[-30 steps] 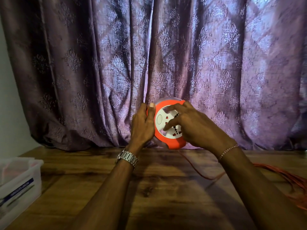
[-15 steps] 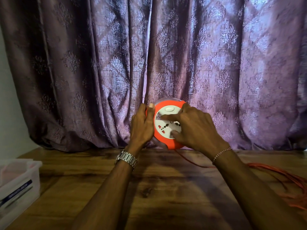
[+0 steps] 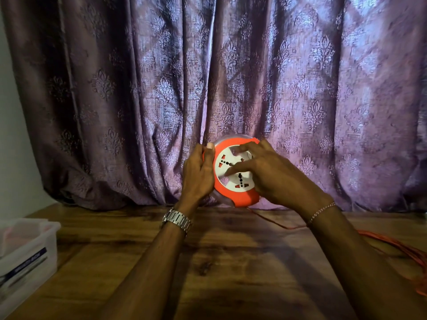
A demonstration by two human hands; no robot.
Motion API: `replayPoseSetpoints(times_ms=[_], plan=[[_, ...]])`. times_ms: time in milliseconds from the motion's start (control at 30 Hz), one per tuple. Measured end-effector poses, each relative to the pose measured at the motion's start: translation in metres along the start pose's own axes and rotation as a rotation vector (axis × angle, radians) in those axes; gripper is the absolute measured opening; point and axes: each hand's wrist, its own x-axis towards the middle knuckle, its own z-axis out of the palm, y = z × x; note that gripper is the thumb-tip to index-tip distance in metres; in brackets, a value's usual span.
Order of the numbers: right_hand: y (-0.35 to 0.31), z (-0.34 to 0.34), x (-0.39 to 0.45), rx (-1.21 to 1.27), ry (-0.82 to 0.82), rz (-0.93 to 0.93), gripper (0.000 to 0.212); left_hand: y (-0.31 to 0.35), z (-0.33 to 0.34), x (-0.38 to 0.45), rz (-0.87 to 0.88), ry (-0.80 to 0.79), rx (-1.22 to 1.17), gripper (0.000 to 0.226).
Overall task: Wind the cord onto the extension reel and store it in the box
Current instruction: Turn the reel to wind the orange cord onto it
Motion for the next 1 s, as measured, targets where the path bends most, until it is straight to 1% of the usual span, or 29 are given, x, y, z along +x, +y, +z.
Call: replayPoseSetpoints(times_ms=[67,167,333,400,467,533,633,700,767,800,833,900,933,1000], plan=[[-0.002,0.002,-0.001,-0.036,-0.082,-0.007,0.066,0.001,-0.001,0.000,0.005,-0.007,0.000,0.041],[-0.005,0.004,-0.001,-0.093,-0.080,-0.004,0.065,0.003,0.001,-0.001,0.013,-0.020,0.009,0.040],[-0.007,0.009,-0.005,-0.163,0.065,0.065,0.057,0.004,0.002,-0.003,0.034,-0.020,0.021,0.039],[-0.008,0.011,-0.006,-0.190,0.126,0.147,0.058,0.005,0.001,-0.002,0.029,-0.023,0.017,0.039],[-0.006,0.012,-0.004,-0.191,0.207,0.224,0.064,0.006,0.000,-0.002,0.020,-0.021,0.008,0.038],[-0.001,0.013,-0.002,-0.185,0.246,0.209,0.068,0.006,-0.001,-0.001,0.009,-0.014,-0.004,0.038],[0.005,0.012,0.001,-0.140,0.299,0.160,0.057,0.004,-0.002,0.002,-0.007,-0.004,-0.033,0.040],[0.011,0.010,0.001,0.024,0.386,0.229,0.050,0.002,-0.003,0.004,-0.020,0.006,-0.057,0.041],[0.019,0.010,0.001,0.174,0.398,0.348,0.055,0.002,-0.004,0.006,-0.030,0.007,-0.076,0.041],[0.023,0.010,0.002,0.274,0.350,0.419,0.059,0.002,-0.005,0.006,-0.035,0.003,-0.095,0.040],[0.026,0.008,0.002,0.436,0.269,0.499,0.059,0.002,-0.005,0.007,-0.040,-0.007,-0.122,0.040],[0.027,0.005,0.000,0.921,0.103,0.629,0.047,0.003,-0.005,0.007,-0.057,-0.032,-0.170,0.040],[0.028,0.004,-0.001,1.092,0.053,0.668,0.040,0.003,-0.005,0.008,-0.069,-0.043,-0.188,0.040],[0.031,0.004,-0.003,1.200,0.047,0.700,0.036,0.002,-0.004,0.008,-0.103,-0.046,-0.219,0.041]])
